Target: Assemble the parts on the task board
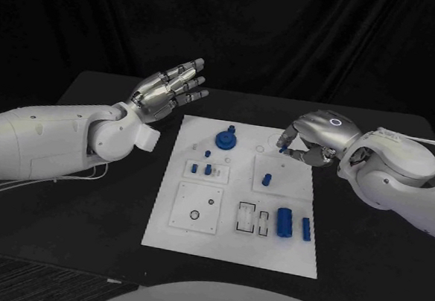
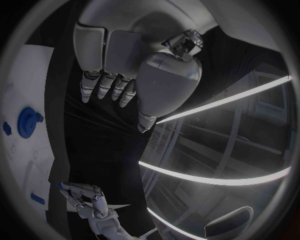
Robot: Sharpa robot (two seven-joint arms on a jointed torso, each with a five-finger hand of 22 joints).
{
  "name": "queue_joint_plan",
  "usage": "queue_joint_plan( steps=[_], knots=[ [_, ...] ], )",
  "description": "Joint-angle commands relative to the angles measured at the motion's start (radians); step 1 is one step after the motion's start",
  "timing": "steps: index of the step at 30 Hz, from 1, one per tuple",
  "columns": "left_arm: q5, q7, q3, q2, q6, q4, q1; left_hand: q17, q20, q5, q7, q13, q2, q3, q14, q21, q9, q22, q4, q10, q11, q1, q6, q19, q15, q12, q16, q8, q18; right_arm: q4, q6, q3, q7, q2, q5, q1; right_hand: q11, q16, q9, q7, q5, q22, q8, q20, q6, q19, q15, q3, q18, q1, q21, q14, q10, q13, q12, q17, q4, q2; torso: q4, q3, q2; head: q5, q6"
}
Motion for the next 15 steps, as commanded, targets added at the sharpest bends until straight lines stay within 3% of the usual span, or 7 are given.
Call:
queue_joint_plan(
  steps=[1, 9, 15],
  knots=[
    [0.007, 0.014, 0.001, 0.001, 0.015, -0.001, -0.002, 0.001, 0.003, 0.006, 0.007, 0.001, 0.01, 0.001, -0.001, 0.004, 0.002, -0.002, -0.007, 0.001, 0.007, 0.002, 0.0, 0.008, 0.009, 0.006, 0.005, 0.005, 0.004, 0.038, 0.0, 0.0, -0.011, 0.006, -0.008, 0.003, 0.002, -0.006, 0.001, 0.0, -0.001, 0.084, 0.005, -0.009, 0.004, 0.0, -0.004, 0.008, -0.005, -0.007, -0.002, -0.002, 0.007, 0.0, -0.006, -0.002, 0.001, -0.002, -0.0004, 0.0017, 0.0, 0.007, 0.0],
    [0.007, 0.01, 0.001, 0.004, 0.017, -0.003, -0.004, 0.001, 0.003, 0.005, 0.008, 0.002, 0.014, 0.001, -0.001, 0.004, 0.002, -0.003, -0.006, 0.002, 0.016, -0.001, 0.002, 0.008, 0.009, 0.011, 0.006, 0.006, 0.002, 0.097, 0.054, 0.0, -0.026, 0.076, -0.005, -0.002, 0.005, -0.014, -0.002, 0.002, 0.007, 0.081, -0.003, -0.009, -0.003, -0.005, -0.003, 0.021, -0.003, -0.006, -0.016, -0.004, 0.002, -0.002, -0.016, -0.013, -0.006, -0.006, 0.0004, 0.0013, 0.0, 0.009, 0.0],
    [0.007, 0.006, 0.001, 0.01, 0.02, -0.004, -0.005, 0.001, 0.002, 0.005, 0.007, 0.003, 0.016, 0.001, -0.002, 0.004, 0.002, -0.004, -0.007, 0.004, 0.021, -0.002, 0.004, 0.008, 0.009, 0.015, 0.006, 0.006, 0.001, 0.085, 0.075, 0.0, -0.029, 0.148, -0.004, -0.021, 0.005, -0.017, -0.002, 0.003, 0.013, 0.08, -0.004, -0.009, -0.002, -0.007, -0.003, 0.026, -0.002, -0.005, -0.023, -0.005, 0.003, -0.002, -0.019, -0.017, -0.009, -0.007, 0.0013, 0.0007, 0.0, 0.014, 0.0]
  ],
)
